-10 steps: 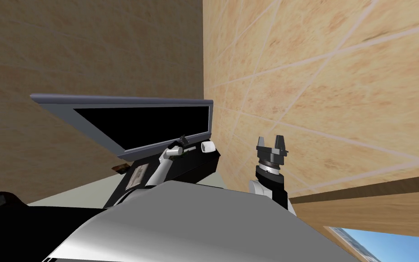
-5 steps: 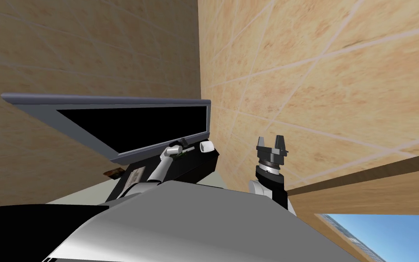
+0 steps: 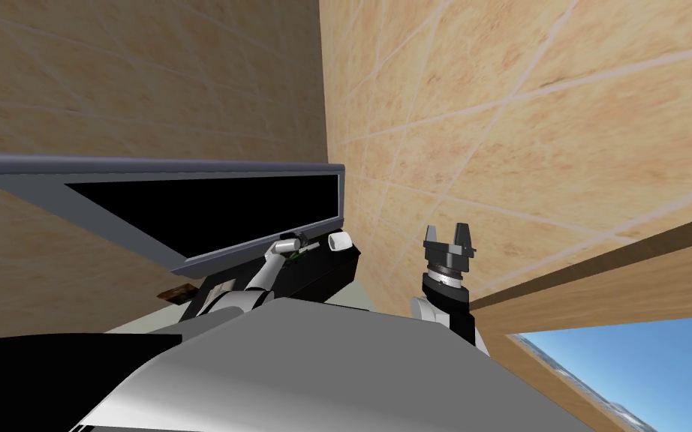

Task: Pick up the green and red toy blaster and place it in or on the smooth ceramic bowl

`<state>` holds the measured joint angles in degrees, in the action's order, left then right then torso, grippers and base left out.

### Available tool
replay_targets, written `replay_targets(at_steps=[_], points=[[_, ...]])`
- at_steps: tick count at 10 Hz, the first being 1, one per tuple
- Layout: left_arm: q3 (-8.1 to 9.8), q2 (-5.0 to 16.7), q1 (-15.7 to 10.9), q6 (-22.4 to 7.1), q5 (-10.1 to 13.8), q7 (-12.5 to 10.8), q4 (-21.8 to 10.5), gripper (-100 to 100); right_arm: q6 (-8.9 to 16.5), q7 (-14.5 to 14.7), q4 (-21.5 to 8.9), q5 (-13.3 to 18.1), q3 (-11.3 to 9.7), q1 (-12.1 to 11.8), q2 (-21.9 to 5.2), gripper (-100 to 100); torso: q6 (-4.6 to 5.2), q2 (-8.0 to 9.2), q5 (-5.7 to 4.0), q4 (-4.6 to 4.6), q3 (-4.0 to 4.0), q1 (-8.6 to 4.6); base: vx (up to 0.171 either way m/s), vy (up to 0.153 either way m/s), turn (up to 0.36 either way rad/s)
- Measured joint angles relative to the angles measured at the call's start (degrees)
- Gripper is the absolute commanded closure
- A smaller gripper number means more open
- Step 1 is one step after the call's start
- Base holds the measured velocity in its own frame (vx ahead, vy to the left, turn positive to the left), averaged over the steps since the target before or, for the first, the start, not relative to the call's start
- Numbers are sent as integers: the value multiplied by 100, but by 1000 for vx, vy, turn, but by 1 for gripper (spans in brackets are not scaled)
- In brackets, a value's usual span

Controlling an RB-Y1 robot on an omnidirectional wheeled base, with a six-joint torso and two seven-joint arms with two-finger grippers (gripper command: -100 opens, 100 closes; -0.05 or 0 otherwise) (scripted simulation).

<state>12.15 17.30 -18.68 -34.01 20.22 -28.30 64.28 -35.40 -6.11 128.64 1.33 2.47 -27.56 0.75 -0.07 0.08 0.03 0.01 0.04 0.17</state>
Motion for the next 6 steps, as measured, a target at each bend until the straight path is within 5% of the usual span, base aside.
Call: replay_targets(at_steps=[6], points=[[114, 221, -348, -818, -116, -220, -919, -100, 0, 0, 0, 0, 0, -1, 0, 0, -2, -3, 0, 0, -2, -2, -13, 31, -65]])
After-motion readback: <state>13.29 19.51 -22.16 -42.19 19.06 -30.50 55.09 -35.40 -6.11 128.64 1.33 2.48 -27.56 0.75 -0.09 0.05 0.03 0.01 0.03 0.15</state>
